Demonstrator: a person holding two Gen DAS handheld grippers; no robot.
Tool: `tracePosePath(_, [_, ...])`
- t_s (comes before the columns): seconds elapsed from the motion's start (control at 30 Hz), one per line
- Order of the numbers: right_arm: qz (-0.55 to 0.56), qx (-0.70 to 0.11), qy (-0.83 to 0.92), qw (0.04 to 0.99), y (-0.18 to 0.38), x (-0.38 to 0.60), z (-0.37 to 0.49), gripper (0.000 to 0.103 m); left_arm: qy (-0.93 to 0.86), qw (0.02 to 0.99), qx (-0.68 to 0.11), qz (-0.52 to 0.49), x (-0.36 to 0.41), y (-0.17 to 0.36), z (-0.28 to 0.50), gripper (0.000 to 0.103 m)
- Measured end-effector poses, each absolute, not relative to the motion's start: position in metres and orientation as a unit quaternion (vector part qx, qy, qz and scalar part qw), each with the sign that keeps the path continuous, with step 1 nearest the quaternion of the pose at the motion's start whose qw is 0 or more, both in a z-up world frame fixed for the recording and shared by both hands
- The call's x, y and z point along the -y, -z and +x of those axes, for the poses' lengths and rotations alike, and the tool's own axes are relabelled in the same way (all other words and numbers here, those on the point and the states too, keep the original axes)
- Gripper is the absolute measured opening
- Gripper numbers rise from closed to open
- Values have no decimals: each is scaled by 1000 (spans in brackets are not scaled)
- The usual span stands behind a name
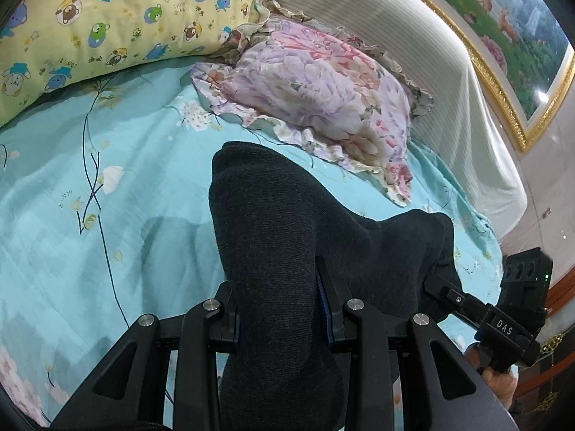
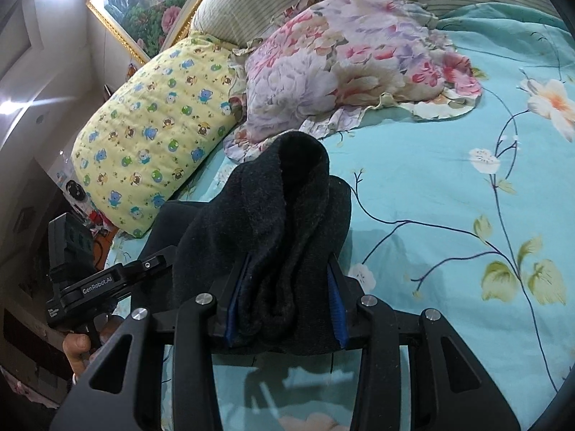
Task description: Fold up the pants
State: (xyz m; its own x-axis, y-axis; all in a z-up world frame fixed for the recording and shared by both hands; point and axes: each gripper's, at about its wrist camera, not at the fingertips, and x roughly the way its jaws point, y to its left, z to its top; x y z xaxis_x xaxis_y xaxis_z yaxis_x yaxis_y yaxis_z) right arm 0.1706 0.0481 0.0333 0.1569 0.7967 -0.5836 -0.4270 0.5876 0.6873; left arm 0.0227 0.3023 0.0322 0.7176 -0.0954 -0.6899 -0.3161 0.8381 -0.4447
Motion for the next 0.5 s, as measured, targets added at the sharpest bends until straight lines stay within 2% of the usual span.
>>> tracePosePath(0.23, [181, -508, -413, 734, -23, -54, 175, 42, -65, 878, -379, -283, -308, -19, 27, 34])
tracePosePath(0.33, [184, -512, -411, 731, -19, -54, 177, 45, -69, 878, -382, -280, -308, -16, 28, 39])
tracePosePath(0.43, [190, -520, -404, 729, -14, -53, 179, 54, -75, 878, -385, -275, -309, -11, 26, 46])
tracePosePath(0.5, [193, -521, -402, 728, -12, -52, 179, 56, -79, 877, -387, -272, -309, -9, 25, 56])
